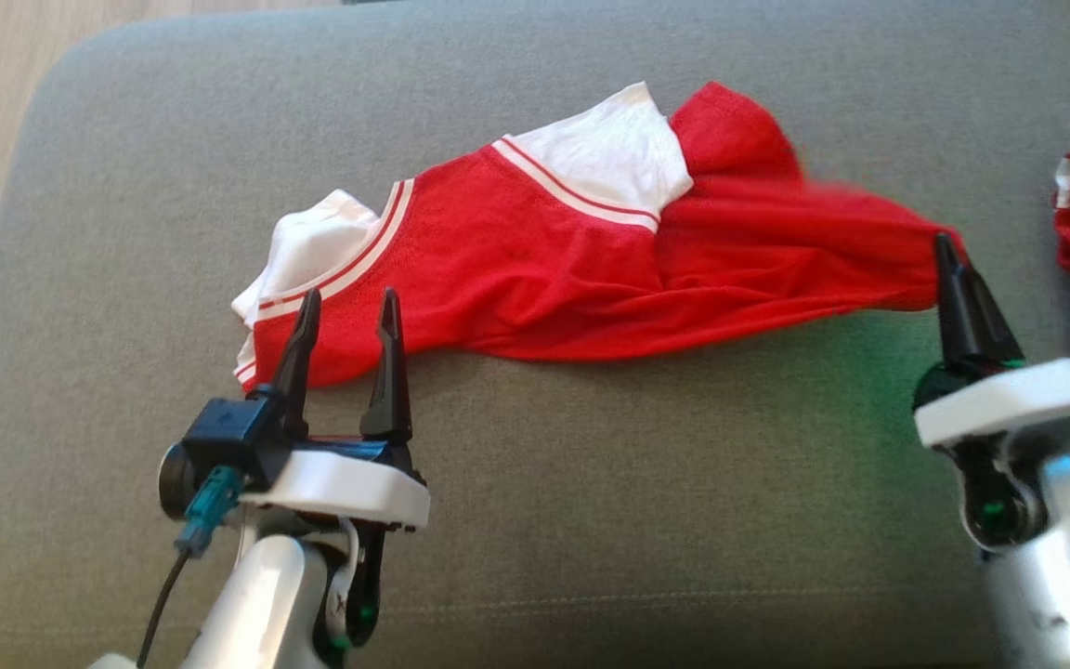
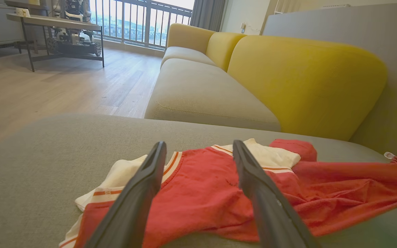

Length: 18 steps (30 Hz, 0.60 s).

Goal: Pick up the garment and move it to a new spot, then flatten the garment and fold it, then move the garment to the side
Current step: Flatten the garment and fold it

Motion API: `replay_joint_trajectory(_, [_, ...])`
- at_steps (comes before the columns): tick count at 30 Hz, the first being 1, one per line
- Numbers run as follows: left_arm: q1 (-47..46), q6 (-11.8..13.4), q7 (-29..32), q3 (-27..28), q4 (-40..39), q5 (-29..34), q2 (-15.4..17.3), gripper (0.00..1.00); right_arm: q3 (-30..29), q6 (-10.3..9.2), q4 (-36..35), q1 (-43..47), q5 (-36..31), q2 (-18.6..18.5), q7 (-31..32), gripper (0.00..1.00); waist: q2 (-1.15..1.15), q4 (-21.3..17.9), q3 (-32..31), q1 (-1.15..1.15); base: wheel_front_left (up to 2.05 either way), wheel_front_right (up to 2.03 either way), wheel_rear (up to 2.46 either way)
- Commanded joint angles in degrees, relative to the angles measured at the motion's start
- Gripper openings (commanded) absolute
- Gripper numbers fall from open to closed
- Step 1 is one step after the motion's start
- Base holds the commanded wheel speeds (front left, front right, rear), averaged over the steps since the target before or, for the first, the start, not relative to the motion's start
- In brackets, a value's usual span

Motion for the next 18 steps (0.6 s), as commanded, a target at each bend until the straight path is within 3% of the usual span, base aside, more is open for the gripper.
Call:
replay_joint_trajectory(1, [-0.4, -0.1, -0.3, 2.0, -1.6, 0.0, 0.2, 1.00, 1.8, -0.01, -3.5, 0.9, 1.7, -1.6, -0.1, 0.00, 0.00, -0.5, -0.5, 0.00, 0.00, 0.00, 0.00])
replay_joint_trajectory(7, [0.2, -0.6, -0.3, 2.5, -1.4, 0.0, 0.2, 1.00, 5.1, -0.01, -10.9, 10.3, 9.0, -7.5, 2.3, 0.00, 0.00, -1.3, -1.4, 0.00, 0.00, 0.00, 0.00])
replay_joint_trajectory(12, [1.0, -1.0, -0.3, 3.2, -1.1, 0.1, 0.2, 1.00, 5.4, -0.01, -9.3, 15.7, 11.3, -9.8, 7.7, 0.00, 0.00, -2.0, -2.6, 0.00, 0.00, 0.00, 0.00])
replay_joint_trajectory(13, [1.2, -1.1, -0.3, 3.3, -1.0, 0.1, 0.2, 1.00, 5.6, -0.01, -8.2, 16.2, 9.5, -10.6, 8.7, 0.82, 0.00, -2.1, -2.8, 0.00, 0.00, 0.00, 0.00])
replay_joint_trajectory(14, [1.2, -1.2, -0.3, 3.3, -1.0, 0.1, 0.2, 1.00, 4.7, -0.01, -6.7, 16.3, 7.5, -10.9, 8.8, 1.00, 0.00, -2.2, -2.9, 0.00, 0.00, 0.00, 0.00])
replay_joint_trajectory(18, [1.2, -1.4, -0.3, 3.3, -0.7, 0.1, 0.2, 1.00, -2.3, -0.01, -1.7, 13.6, 0.8, -7.6, 7.0, 1.00, 0.00, -2.4, -3.6, 0.00, 0.00, 0.00, 0.00])
